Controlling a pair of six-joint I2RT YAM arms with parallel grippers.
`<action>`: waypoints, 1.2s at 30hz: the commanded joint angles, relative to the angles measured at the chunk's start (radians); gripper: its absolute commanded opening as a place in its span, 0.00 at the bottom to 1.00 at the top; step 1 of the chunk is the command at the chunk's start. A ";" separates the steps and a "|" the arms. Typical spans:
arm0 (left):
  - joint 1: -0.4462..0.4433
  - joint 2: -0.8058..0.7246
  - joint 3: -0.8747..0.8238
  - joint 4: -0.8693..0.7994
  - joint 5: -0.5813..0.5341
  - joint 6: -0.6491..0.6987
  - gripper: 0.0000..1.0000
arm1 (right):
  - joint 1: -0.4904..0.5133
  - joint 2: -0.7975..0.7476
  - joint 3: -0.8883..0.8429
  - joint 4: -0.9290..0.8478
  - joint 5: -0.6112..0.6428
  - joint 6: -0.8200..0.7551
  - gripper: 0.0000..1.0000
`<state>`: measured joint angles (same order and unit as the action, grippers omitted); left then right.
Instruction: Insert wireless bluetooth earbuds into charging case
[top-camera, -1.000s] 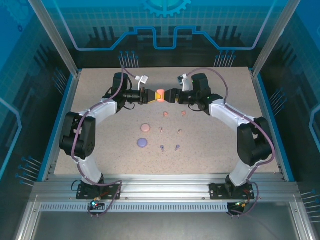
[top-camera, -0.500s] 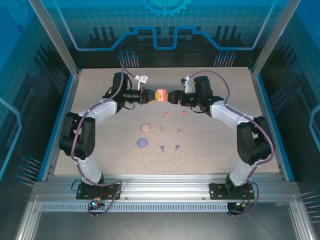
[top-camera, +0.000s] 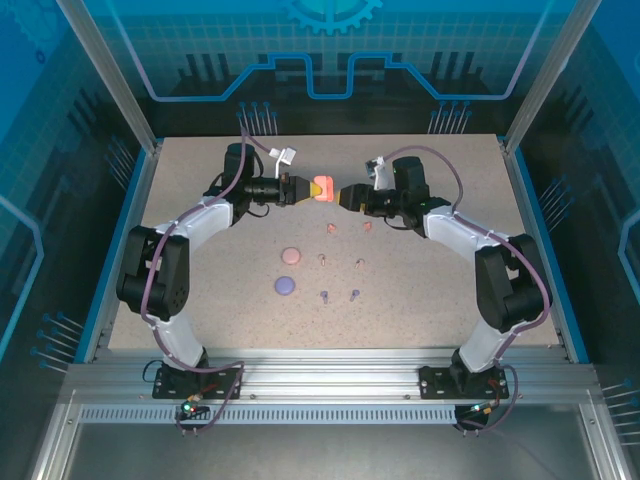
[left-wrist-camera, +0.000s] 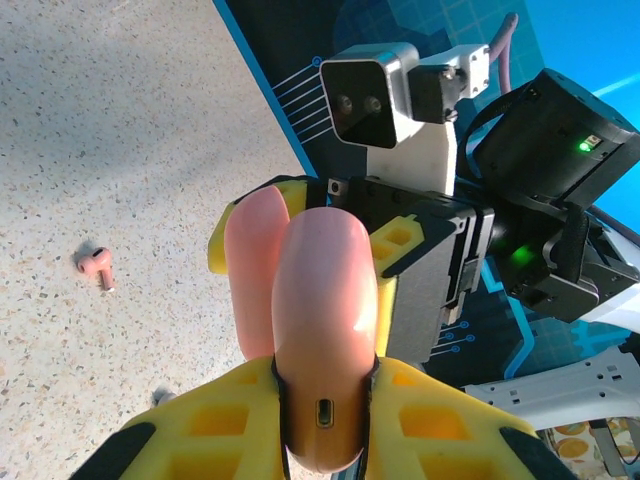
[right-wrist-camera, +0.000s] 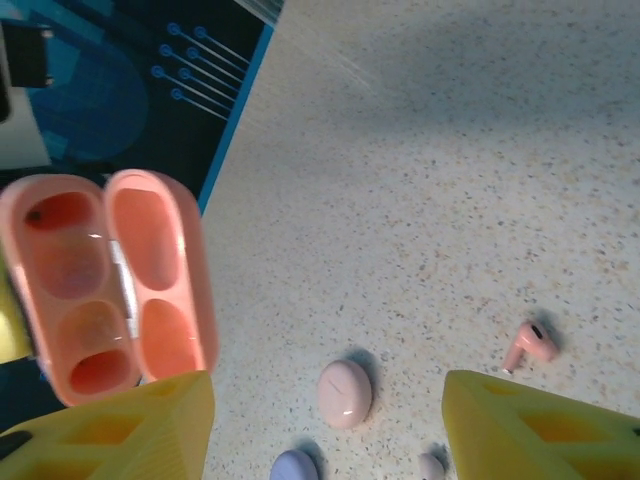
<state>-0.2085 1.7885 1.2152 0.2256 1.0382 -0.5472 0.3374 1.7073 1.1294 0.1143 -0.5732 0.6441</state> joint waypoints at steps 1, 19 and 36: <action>0.000 -0.026 0.034 0.026 0.025 0.004 0.00 | -0.009 -0.035 -0.011 0.078 -0.054 0.042 0.60; -0.002 -0.004 0.038 0.080 0.013 -0.037 0.00 | 0.062 0.068 0.063 0.097 -0.074 0.063 0.32; -0.003 0.017 -0.013 0.190 -0.020 -0.104 0.00 | 0.075 0.094 0.134 0.067 -0.052 0.075 0.00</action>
<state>-0.1967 1.8000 1.2201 0.3573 1.0008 -0.6304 0.3885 1.7901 1.2327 0.1745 -0.6270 0.7147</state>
